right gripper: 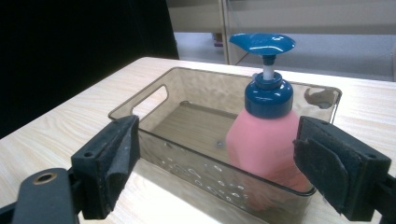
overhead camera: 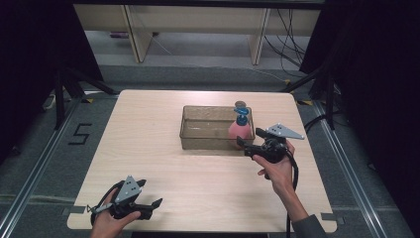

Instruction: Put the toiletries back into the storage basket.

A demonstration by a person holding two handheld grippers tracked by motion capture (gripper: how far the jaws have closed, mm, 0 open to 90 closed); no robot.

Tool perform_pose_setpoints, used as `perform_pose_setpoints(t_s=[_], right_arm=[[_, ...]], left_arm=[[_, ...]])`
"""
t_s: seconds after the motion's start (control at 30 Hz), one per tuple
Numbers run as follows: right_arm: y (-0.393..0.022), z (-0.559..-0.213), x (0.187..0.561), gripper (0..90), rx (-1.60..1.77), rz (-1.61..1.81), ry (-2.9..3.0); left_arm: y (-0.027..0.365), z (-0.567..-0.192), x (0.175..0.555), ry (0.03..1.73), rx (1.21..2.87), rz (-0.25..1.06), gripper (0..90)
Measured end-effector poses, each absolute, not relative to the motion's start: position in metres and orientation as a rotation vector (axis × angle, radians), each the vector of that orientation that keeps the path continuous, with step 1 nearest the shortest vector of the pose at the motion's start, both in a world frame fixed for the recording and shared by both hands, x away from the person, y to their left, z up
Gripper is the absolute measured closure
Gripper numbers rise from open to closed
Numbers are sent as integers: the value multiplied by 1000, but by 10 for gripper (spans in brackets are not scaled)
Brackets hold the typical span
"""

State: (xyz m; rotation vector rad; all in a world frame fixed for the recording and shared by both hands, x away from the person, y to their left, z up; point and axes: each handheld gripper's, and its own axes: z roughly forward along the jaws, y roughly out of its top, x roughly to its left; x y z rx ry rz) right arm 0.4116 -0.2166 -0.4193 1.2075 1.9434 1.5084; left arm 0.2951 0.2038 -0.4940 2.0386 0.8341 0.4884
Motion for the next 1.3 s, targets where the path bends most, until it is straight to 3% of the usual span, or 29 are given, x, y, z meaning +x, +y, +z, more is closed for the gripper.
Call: perform_pose_setpoints(t_s=[1.3], right_arm=[[-211, -433, 378, 156, 1196, 1556, 2023]], left_arm=[[203, -495, 294, 845, 2027, 480, 149]])
